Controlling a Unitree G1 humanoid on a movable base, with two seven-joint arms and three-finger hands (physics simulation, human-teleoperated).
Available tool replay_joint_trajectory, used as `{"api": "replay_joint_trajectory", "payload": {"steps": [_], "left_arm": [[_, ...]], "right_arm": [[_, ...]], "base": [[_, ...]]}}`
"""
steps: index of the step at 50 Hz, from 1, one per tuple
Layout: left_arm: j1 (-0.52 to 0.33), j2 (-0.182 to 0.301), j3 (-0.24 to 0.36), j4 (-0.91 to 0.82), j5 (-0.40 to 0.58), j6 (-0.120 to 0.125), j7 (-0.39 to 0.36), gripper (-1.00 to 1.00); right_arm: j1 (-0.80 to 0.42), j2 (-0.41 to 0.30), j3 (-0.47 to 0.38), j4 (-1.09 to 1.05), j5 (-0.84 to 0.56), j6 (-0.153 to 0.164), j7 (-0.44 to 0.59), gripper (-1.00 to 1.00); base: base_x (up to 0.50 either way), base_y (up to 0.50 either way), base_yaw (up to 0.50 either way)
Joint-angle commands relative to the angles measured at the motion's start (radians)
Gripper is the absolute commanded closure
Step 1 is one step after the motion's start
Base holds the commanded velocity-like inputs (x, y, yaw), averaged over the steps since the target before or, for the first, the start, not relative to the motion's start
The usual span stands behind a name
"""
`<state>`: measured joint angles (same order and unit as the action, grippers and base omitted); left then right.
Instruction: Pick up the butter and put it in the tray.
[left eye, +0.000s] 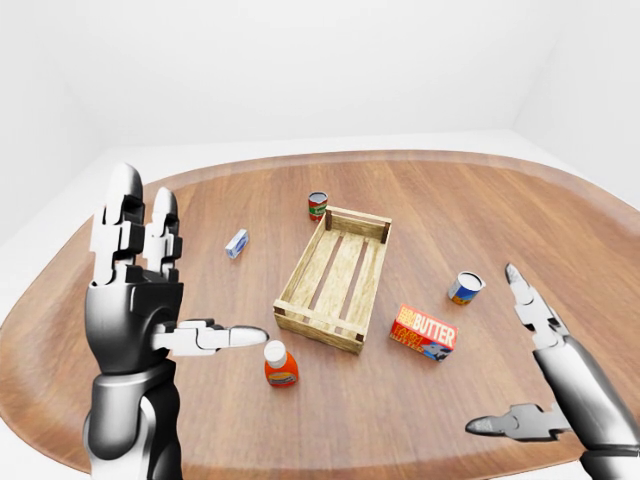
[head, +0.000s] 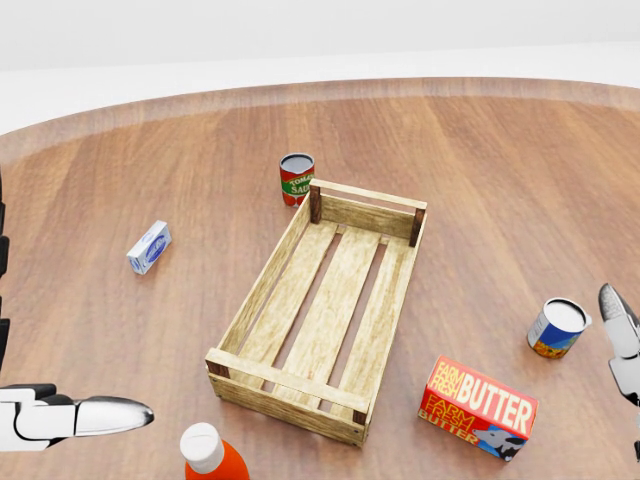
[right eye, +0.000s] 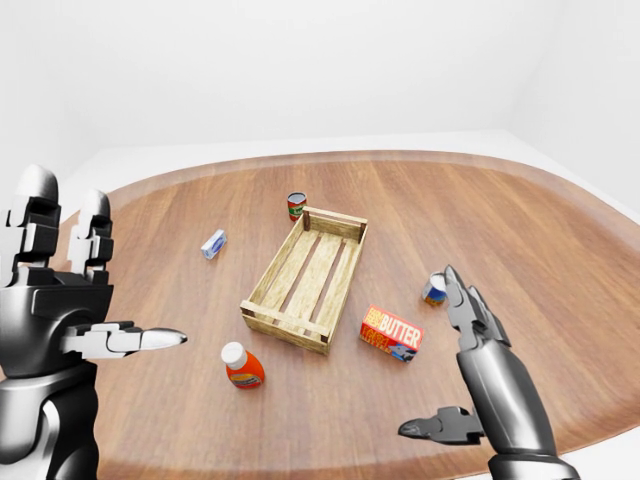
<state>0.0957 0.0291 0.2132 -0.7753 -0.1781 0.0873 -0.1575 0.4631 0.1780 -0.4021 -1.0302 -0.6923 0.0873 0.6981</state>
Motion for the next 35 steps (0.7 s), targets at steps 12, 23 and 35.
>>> {"api": "replay_joint_trajectory", "payload": {"steps": [12, 23, 35], "left_arm": [[-0.001, 0.001, 0.004, -0.009, -0.008, 0.000, 0.000, -1.00], [-0.003, 0.002, 0.006, -0.002, -0.009, 0.000, 0.000, -1.00], [-0.004, 0.002, 0.009, 0.003, -0.009, 0.000, 0.000, -1.00]], "right_arm": [[-0.040, 0.051, -0.249, 0.080, -0.106, 0.000, 0.000, -1.00], [-0.099, -0.024, -0.211, 0.141, -0.215, 0.000, 0.000, -1.00], [-0.170, -0.126, -0.143, 0.203, -0.313, 0.000, 0.000, -1.00]], "base": [[0.00, 0.00, 0.00], [0.00, 0.00, 0.00], [0.00, 0.00, 0.00]]}}
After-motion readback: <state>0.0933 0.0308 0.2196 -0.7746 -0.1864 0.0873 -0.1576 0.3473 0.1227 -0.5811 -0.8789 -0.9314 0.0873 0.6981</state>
